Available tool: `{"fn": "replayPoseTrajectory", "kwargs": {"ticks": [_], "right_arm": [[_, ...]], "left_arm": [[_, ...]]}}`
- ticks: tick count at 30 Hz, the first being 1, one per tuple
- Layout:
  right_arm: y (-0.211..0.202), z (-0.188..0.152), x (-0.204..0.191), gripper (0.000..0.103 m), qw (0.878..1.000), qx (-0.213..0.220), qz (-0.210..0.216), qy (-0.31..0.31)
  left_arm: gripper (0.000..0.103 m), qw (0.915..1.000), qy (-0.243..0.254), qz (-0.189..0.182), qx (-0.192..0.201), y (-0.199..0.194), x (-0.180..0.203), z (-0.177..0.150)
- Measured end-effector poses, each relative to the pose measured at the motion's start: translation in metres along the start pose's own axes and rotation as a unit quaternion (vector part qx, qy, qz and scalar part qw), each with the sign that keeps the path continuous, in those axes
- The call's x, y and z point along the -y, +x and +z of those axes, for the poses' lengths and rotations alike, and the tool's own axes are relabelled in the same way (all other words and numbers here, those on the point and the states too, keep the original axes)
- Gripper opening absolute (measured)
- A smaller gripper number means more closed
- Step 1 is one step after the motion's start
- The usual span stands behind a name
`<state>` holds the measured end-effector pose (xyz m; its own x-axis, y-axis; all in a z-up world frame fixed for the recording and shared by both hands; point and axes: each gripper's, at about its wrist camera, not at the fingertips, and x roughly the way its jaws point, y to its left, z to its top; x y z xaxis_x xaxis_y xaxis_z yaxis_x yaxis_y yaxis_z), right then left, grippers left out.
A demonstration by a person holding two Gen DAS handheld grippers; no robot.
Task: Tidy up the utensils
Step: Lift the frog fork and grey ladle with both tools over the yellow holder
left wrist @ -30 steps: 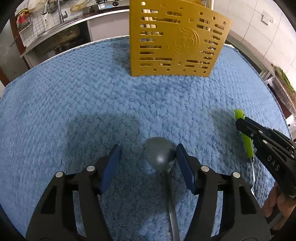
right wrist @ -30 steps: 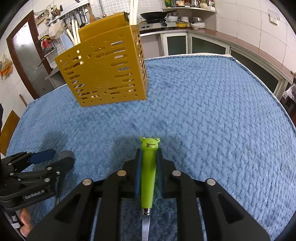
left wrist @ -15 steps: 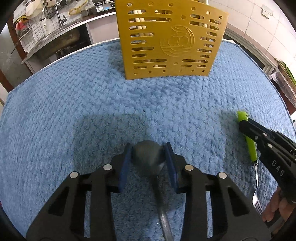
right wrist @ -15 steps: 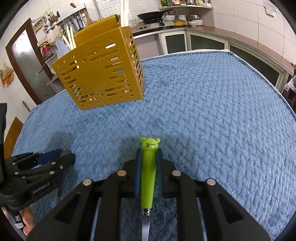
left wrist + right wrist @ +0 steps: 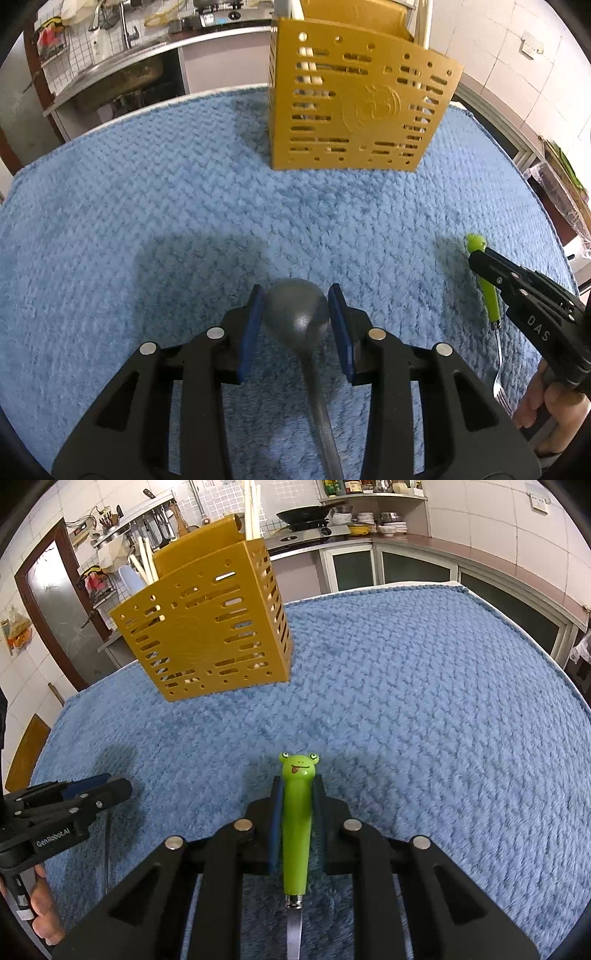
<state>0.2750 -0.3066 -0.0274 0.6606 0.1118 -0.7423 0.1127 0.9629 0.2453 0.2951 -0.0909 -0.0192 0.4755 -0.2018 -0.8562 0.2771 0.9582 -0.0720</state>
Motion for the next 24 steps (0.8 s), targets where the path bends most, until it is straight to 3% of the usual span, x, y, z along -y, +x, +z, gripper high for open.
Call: {"fn": "replayPoseTrajectory", "kwargs": {"ticks": [9, 17, 24], "right_arm": [[-0.033, 0.004, -0.01, 0.016, 0.999, 0.042, 0.002, -0.015], [-0.062, 0.01, -0.017, 0.016, 0.996, 0.086, 0.007, -0.024], [-0.081, 0.021, -0.017, 0.016, 0.993, 0.113, 0.01, -0.026]], "left_arm": [[0.034, 0.998, 0.017, -0.007, 0.061, -0.041, 0.002, 0.005], [0.034, 0.99, 0.033, 0.002, 0.137, -0.084, 0.004, 0.008], [0.035, 0.9831, 0.02, -0.013, 0.182, -0.1, -0.004, 0.017]]}}
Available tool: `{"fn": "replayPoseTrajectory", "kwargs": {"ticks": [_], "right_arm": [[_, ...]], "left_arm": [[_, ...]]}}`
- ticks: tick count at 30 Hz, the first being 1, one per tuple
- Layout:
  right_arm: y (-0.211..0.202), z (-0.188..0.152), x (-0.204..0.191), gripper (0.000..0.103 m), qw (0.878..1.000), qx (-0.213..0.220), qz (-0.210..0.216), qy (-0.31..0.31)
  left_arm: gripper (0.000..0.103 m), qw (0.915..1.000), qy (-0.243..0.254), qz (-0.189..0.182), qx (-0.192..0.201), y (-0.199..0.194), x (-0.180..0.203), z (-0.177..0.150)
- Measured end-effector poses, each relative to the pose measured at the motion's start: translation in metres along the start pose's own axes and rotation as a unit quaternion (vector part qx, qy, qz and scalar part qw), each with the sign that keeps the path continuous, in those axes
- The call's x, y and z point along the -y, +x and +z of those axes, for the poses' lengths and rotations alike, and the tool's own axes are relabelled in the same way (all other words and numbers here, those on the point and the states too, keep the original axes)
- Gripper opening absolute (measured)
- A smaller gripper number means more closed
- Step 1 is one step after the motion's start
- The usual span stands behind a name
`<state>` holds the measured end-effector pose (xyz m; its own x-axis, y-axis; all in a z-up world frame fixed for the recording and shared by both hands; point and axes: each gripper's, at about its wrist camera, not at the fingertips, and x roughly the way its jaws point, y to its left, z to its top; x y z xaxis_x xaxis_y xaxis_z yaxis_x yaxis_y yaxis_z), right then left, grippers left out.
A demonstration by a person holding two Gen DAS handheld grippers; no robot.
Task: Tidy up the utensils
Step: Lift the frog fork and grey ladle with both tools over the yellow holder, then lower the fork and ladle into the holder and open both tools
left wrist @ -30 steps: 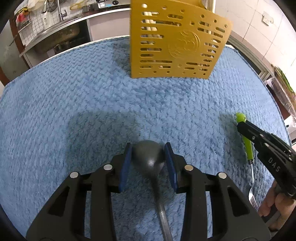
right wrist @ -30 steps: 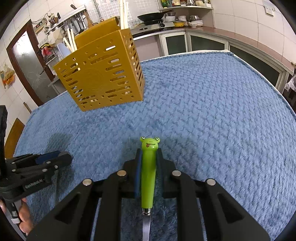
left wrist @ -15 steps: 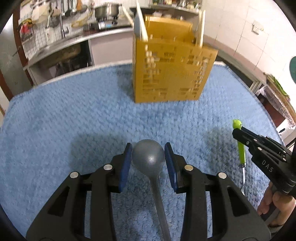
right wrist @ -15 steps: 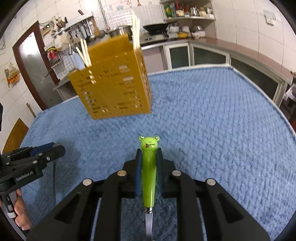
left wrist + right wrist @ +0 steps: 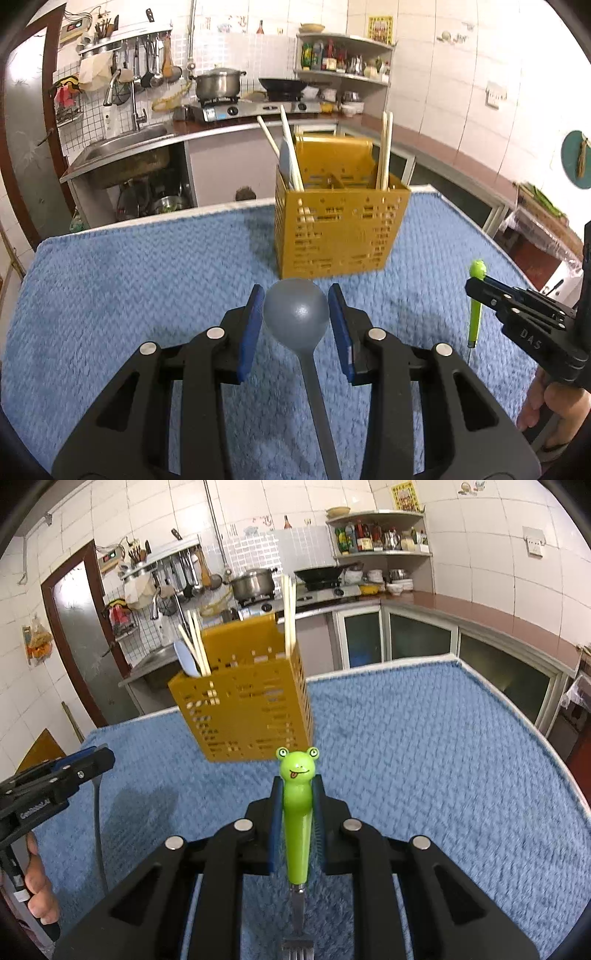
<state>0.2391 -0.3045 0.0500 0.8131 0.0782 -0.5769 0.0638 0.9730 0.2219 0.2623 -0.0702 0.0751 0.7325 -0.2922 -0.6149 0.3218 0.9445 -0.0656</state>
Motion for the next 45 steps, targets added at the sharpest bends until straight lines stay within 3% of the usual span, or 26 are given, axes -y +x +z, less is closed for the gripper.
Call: {"fn": "replayPoseTrajectory", "kwargs": {"ticks": [10, 18, 23, 31, 39, 45], "right_arm": [[-0.022, 0.032, 0.002, 0.016, 0.998, 0.056, -0.006, -0.007], [-0.022, 0.077, -0.004, 0.016, 0.997, 0.077, -0.007, -0.021], [-0.031, 0.127, -0.011, 0.016, 0.994, 0.102, -0.013, -0.033], [-0.03, 0.192, -0.03, 0.016, 0.989, 0.147, -0.004, -0.032], [0.014, 0.2, -0.038, 0.016, 0.986, 0.165, 0.014, -0.027], [0.045, 0.185, -0.041, 0.016, 0.985, 0.168, 0.015, -0.048]], "left_arm": [[0.035, 0.9978, 0.008, 0.001, 0.065, -0.002, 0.0, 0.022], [0.035, 0.9951, 0.012, 0.008, 0.098, 0.005, 0.002, 0.069], [0.035, 0.9893, 0.02, 0.012, 0.144, 0.002, 0.008, 0.118], [0.035, 0.9709, 0.035, 0.026, 0.235, 0.006, 0.019, 0.175], [0.035, 0.9547, 0.062, 0.03, 0.29, 0.045, 0.027, 0.177], [0.035, 0.9601, 0.06, 0.017, 0.273, 0.088, 0.022, 0.155]]}}
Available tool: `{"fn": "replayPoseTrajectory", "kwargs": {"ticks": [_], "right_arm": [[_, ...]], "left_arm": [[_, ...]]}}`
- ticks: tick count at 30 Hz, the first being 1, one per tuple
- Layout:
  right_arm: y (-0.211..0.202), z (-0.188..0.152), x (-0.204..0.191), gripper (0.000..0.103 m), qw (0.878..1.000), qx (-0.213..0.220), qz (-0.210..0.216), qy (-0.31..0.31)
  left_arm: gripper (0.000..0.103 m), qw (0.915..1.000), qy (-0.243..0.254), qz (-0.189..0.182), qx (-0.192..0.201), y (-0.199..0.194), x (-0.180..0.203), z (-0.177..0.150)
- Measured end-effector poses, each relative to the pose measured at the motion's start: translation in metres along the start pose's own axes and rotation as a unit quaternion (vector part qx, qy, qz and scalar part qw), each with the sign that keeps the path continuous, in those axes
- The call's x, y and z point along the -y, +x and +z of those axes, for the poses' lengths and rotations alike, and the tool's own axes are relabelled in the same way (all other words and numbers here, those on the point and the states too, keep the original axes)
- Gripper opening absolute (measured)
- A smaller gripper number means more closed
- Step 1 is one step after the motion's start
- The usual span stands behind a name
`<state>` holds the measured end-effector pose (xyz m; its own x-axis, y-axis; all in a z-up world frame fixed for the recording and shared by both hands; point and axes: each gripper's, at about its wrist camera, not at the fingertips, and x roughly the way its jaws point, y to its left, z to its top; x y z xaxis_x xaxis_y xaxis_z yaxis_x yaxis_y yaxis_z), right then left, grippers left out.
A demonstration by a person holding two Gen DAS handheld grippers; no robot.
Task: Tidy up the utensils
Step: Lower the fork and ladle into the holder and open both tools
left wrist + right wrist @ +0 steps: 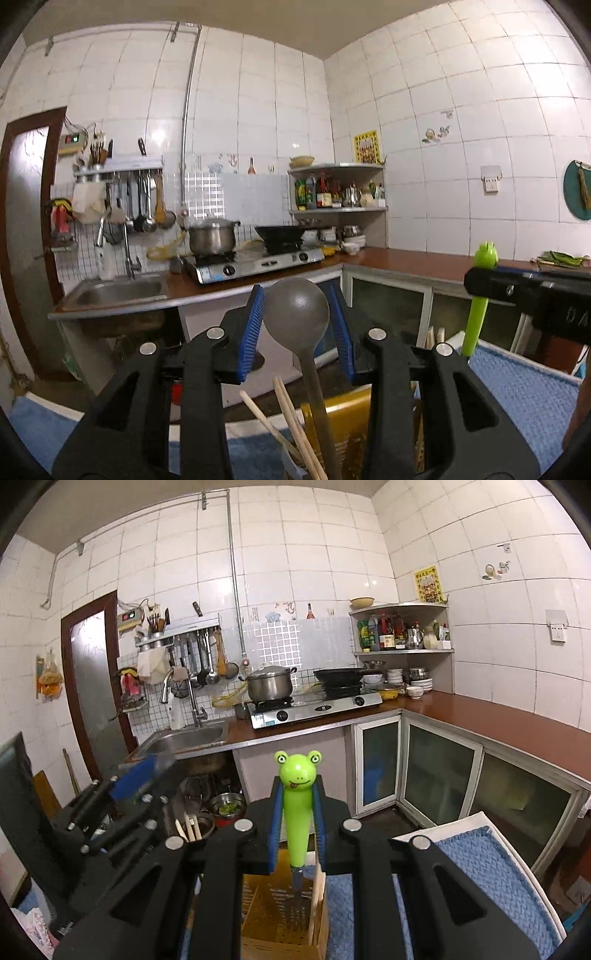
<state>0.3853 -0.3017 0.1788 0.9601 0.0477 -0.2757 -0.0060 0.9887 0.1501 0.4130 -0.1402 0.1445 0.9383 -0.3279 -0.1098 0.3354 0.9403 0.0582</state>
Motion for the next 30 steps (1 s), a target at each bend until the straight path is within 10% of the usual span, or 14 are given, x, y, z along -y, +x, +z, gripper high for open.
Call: {"fn": "replayPoseTrajectory", "kwargs": {"ticks": [17, 21, 30], "right_arm": [[0.022, -0.062, 0.002, 0.017, 0.997, -0.068, 0.028, 0.001], [0.013, -0.068, 0.008, 0.061, 0.998, -0.058, 0.037, 0.015], [-0.04, -0.074, 0.015, 0.074, 0.999, -0.032, 0.004, 0.016]], "left_arm": [[0.036, 0.9962, -0.037, -0.017, -0.077, -0.004, -0.023, -0.055], [0.038, 0.9928, -0.062, -0.036, -0.096, -0.029, -0.031, -0.044], [0.093, 0.9945, -0.065, 0.018, -0.08, -0.121, -0.046, -0.023]]}}
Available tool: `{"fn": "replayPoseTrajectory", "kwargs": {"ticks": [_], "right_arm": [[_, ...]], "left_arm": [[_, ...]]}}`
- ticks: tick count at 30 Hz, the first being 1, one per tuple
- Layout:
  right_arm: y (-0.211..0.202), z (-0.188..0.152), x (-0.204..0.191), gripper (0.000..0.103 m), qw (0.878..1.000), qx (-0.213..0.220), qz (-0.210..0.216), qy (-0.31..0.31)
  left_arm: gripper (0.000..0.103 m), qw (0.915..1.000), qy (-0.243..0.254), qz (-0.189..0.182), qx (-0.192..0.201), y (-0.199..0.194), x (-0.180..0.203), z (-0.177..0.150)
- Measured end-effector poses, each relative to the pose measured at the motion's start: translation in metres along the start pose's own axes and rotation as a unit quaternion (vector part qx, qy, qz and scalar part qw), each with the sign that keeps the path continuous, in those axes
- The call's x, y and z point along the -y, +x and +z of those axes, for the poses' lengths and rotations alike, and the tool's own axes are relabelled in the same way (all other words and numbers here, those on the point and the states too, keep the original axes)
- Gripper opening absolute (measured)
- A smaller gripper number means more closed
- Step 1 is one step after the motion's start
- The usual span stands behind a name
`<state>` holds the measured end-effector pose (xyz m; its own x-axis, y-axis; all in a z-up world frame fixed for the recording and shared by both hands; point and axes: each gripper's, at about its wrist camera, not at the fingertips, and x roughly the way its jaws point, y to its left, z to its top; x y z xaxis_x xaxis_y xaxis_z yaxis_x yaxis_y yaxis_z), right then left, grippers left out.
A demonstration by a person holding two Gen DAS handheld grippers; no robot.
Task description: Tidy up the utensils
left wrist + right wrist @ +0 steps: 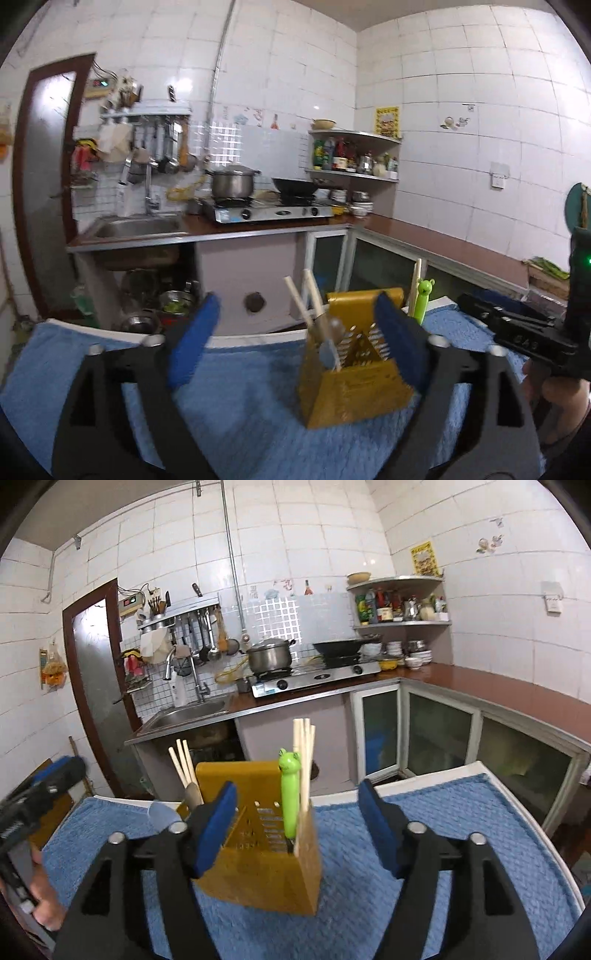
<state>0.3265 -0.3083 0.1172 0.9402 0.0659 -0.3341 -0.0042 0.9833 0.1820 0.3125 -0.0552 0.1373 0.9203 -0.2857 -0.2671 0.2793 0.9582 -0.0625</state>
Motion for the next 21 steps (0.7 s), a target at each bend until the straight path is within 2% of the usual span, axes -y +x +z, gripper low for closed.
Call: {"fn": "replayPoseTrajectory", "kwargs": {"ticks": [1, 5, 8, 12, 15, 21], "right_arm": [[-0.007, -0.002, -0.002, 0.077, 1.0, 0.003, 0.0, -0.002], [-0.046, -0.019, -0.009, 0.093, 1.0, 0.012, 0.0, -0.008], [-0.073, -0.035, -0.017, 0.098, 1.0, 0.017, 0.006, -0.004], [-0.106, -0.055, -0.033, 0.099, 0.999, 0.026, 0.001, -0.028], [-0.13, -0.074, -0.045, 0.099, 0.999, 0.022, 0.0, -0.039], [-0.162, -0.111, -0.056, 0.099, 0.998, 0.035, -0.006, -0.056]], "left_arm": [[0.098, 0.9999, 0.004, 0.011, 0.004, -0.014, 0.0, -0.004], [0.098, 0.9994, 0.011, 0.032, 0.002, -0.051, 0.005, -0.018], [0.098, 0.999, -0.003, 0.044, -0.006, -0.08, 0.005, -0.034], [0.098, 0.9978, -0.026, 0.062, -0.004, -0.112, 0.006, -0.052], [0.098, 0.9962, -0.025, 0.084, -0.006, -0.131, 0.011, -0.065], [0.098, 0.9963, -0.03, 0.078, -0.019, -0.161, 0.016, -0.103]]}}
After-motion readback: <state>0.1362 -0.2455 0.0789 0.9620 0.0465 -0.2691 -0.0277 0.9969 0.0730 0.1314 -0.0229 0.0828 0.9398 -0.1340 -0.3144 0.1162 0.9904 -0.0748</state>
